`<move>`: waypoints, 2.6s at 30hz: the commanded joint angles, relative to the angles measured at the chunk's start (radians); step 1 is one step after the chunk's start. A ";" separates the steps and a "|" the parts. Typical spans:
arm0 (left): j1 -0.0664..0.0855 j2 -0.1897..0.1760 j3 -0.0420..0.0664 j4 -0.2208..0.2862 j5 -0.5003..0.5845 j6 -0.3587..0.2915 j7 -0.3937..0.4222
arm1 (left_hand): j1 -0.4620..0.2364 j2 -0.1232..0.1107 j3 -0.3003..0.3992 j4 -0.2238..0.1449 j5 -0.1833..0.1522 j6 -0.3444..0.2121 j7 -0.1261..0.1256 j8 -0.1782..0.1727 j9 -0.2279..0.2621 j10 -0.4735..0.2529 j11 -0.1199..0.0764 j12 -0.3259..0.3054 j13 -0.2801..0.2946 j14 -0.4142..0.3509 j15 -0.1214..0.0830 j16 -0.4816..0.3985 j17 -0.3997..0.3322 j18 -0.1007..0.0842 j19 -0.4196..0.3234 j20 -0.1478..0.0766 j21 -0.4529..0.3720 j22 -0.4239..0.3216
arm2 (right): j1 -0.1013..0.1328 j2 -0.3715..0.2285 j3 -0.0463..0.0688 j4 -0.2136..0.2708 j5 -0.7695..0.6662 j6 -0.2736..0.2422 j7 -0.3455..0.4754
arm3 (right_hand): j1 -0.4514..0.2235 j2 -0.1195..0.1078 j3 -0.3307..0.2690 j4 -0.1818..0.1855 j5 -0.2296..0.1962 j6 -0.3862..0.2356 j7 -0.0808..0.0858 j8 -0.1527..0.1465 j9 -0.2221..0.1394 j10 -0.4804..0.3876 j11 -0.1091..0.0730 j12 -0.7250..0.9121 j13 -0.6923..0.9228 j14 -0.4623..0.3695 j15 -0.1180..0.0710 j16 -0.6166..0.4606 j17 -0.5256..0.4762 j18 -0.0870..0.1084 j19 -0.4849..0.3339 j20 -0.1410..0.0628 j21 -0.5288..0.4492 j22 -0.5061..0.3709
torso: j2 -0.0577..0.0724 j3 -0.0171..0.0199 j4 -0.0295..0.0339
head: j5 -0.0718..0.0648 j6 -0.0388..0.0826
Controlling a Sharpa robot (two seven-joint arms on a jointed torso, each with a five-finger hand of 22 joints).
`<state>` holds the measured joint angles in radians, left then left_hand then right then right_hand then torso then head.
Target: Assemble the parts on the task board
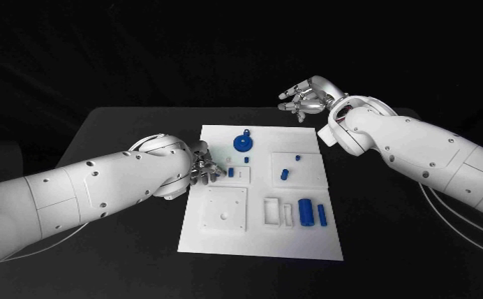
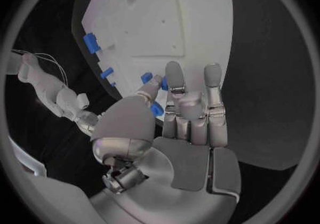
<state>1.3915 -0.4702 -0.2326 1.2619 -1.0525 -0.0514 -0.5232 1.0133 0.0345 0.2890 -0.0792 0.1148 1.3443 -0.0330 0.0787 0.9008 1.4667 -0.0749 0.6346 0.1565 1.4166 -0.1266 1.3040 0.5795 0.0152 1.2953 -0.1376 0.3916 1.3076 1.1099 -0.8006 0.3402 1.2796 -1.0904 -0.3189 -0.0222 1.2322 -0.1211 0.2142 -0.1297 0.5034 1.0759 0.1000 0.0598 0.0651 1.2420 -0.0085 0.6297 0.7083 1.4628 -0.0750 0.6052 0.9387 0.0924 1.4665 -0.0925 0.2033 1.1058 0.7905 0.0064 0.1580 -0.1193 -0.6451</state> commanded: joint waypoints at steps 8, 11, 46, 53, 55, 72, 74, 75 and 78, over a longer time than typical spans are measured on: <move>-0.009 0.005 -0.007 -0.007 0.005 0.039 -0.020 | 0.011 0.006 -0.015 0.000 0.001 -0.002 -0.010 0.005 0.000 0.049 -0.005 -0.005 0.000 0.003 -0.007 -0.006 -0.002 0.000 0.005 0.000 -0.006 0.017 | 0.000 0.001 0.000 0.000 -0.007 0.011 0.006 | -0.002 -0.007 0.003 0.003 0.002 -0.005 0.001 0.003 0.001 0.000 -0.009 -0.005 0.001 0.009 -0.007 0.005 -0.001 0.000 0.026 -0.008 -0.006 0.002 | 0.000 -0.0003 0.0002 | 0.000 0.000; -0.009 0.005 -0.007 -0.008 0.005 0.039 -0.021 | 0.010 0.004 -0.019 0.002 -0.001 -0.002 -0.010 0.005 -0.001 0.049 -0.005 -0.005 0.000 0.003 -0.007 -0.006 -0.002 0.000 0.005 0.000 -0.006 0.017 | 0.000 0.001 0.000 0.000 -0.007 0.011 0.006 | -0.002 -0.007 0.003 0.003 0.002 -0.005 0.001 0.003 0.001 0.000 -0.009 -0.005 0.001 0.009 -0.007 0.005 -0.001 0.000 0.026 -0.008 -0.006 0.002 | 0.000 -0.0002 -0.0002 | 0.000 0.001; -0.006 -0.110 0.029 0.108 0.061 0.015 0.016 | 0.094 -0.176 -0.231 0.221 -0.060 -0.064 0.021 -0.013 -0.060 0.046 0.013 -0.072 -0.026 -0.018 -0.005 -0.074 -0.100 -0.012 -0.010 -0.007 -0.036 0.013 | -0.007 0.000 0.000 -0.005 -0.006 0.010 0.009 | -0.003 -0.007 0.002 0.003 0.003 -0.007 0.001 0.002 0.001 0.000 -0.009 -0.005 0.000 0.008 -0.007 0.004 -0.002 0.000 0.026 -0.008 -0.008 0.003 | 0.002 -0.0003 -0.0015 | 0.000 0.005; 0.002 -0.157 0.076 0.143 0.120 -0.032 0.155 | 0.250 -0.052 -0.232 0.062 0.083 -0.223 0.078 -0.006 -0.314 -0.064 0.045 -0.241 -0.081 -0.105 0.035 -0.200 -0.186 -0.015 -0.071 0.025 -0.128 -0.033 | -0.009 -0.004 0.000 -0.008 -0.006 0.008 0.009 | -0.003 -0.007 0.002 0.003 0.003 -0.007 0.001 0.002 0.001 0.000 -0.009 -0.005 0.000 0.008 -0.007 0.004 -0.002 0.000 0.026 -0.008 -0.008 0.003 | -0.004 -0.0022 0.0036 | -0.005 0.005; 0.007 -0.163 0.084 0.150 0.126 -0.064 0.220 | 0.261 -0.047 -0.247 0.042 0.073 -0.247 0.094 -0.010 -0.375 -0.111 0.064 -0.287 -0.090 -0.165 0.057 -0.254 -0.215 -0.015 -0.110 0.044 -0.170 -0.057 | -0.009 -0.003 0.000 -0.010 -0.006 0.007 0.009 | -0.004 -0.006 0.000 0.004 0.004 -0.008 0.001 0.003 0.001 -0.001 -0.009 -0.007 -0.001 0.008 -0.006 0.003 -0.003 0.000 0.026 -0.007 -0.010 0.003 | -0.003 -0.0029 0.0028 | -0.005 0.007; 0.021 -0.061 0.092 0.063 -0.090 -0.288 0.544 | 0.409 -0.040 -0.211 -0.159 0.074 -0.232 0.142 -0.016 -0.834 -0.252 0.151 -0.574 -0.098 -0.202 0.116 -0.474 -0.337 0.033 -0.169 0.103 -0.271 -0.066 | -0.009 0.005 0.000 -0.016 -0.003 0.002 0.011 | -0.004 -0.008 0.000 0.004 0.003 -0.007 0.001 0.003 0.002 0.002 -0.008 -0.025 -0.025 0.009 -0.006 -0.012 -0.018 0.000 0.028 -0.006 -0.024 -0.013 | 0.002 -0.0001 0.0001 | -0.004 0.023; 0.021 -0.032 0.087 0.030 -0.112 -0.283 0.560 | 0.403 -0.034 -0.200 -0.167 0.074 -0.228 0.142 -0.016 -0.835 -0.262 0.152 -0.574 -0.098 -0.204 0.117 -0.472 -0.337 0.037 -0.175 0.105 -0.267 -0.042 | -0.009 0.007 0.000 -0.016 -0.002 0.000 0.011 | -0.004 -0.008 0.000 0.004 0.003 -0.007 0.001 0.003 0.002 0.002 -0.008 -0.025 -0.025 0.009 -0.006 -0.012 -0.018 0.000 0.028 -0.006 -0.024 -0.013 | 0.003 0.0000 -0.0008 | -0.003 0.024; 0.021 -0.020 0.085 0.016 -0.118 -0.274 0.565 | 0.391 -0.029 -0.195 -0.166 0.074 -0.228 0.142 -0.016 -0.835 -0.267 0.154 -0.575 -0.098 -0.202 0.117 -0.469 -0.336 0.038 -0.175 0.106 -0.267 -0.031 | -0.009 0.009 0.000 -0.016 0.000 -0.002 0.012 | -0.004 -0.008 0.000 0.004 0.003 -0.007 0.001 0.003 0.002 0.002 -0.008 -0.025 -0.025 0.009 -0.006 -0.012 -0.018 0.000 0.028 -0.006 -0.024 -0.013 | 0.002 0.0005 -0.0011 | -0.003 0.023; 0.021 0.015 0.075 -0.032 -0.135 -0.247 0.580 | 0.356 -0.037 -0.199 -0.156 0.038 -0.250 0.132 -0.019 -0.838 -0.300 0.156 -0.575 -0.098 -0.200 0.119 -0.464 -0.335 0.038 -0.171 0.113 -0.278 -0.028 | -0.009 0.012 0.000 -0.015 0.009 -0.008 0.014 | -0.005 -0.008 0.004 0.005 0.004 -0.012 0.003 0.002 0.001 -0.009 -0.006 -0.046 -0.045 0.002 -0.003 -0.016 -0.021 -0.001 0.024 -0.005 -0.028 -0.017 | 0.008 0.0040 -0.0043 | -0.002 0.027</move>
<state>1.4121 -0.4602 -0.1577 1.2403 -1.1242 -0.2939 -0.0075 1.3794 0.0014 0.0916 -0.2411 0.1623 1.1021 0.1033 0.0646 0.0646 1.1750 0.0809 0.0656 0.0596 1.2130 -0.0122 0.8364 0.2441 0.0390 1.1253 -0.0323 0.1164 1.2800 1.1015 -0.7898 0.3402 1.2630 -1.0874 -0.3220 -0.0202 1.2322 -0.1211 0.2155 -0.1283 0.5034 1.0714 0.1045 0.0598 0.0660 1.2417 -0.0127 0.5860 0.6639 1.4628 -0.0749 0.5925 0.9187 0.0922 1.4665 -0.0925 0.1777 1.0887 0.7935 0.0077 0.1568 -0.1225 -0.6208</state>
